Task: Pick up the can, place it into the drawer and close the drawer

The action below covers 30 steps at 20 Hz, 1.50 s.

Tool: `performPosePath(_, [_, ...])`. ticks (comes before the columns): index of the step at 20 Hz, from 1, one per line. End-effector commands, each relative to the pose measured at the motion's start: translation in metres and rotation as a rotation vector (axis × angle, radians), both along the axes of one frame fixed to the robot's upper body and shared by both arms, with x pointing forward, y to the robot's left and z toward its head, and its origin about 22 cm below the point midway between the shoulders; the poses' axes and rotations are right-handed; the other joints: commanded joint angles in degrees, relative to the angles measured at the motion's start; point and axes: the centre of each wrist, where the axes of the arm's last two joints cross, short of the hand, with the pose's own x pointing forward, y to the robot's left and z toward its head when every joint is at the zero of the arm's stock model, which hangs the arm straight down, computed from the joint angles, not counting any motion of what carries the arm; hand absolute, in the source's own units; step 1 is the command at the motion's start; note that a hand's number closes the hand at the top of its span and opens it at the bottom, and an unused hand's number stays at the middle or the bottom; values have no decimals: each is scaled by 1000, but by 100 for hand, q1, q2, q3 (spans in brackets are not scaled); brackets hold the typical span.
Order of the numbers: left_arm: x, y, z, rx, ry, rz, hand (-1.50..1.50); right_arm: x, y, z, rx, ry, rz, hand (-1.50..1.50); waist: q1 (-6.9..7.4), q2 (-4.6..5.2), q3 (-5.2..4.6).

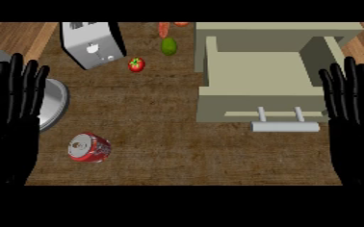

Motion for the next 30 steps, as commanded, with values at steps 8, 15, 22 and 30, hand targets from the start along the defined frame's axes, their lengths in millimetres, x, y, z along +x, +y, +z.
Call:
performPosePath(8, [-30,17,-24,138,355,-563,-150,-5,-13,-24,-20,257,-80,-150,24,-22,-7])
performPosePath(15, [-65,78,-1,155,389,-605,-150,-37,-25,-30,-16,301,-100,-150,14,-61,2])
performPosePath(22, [-52,107,-3,84,405,-567,-150,-42,-27,-23,-23,281,-101,-150,-23,-47,1])
performPosePath(30, [-47,108,-15,85,452,-514,-150,-51,-59,-27,-45,290,-106,-150,-34,-46,1])
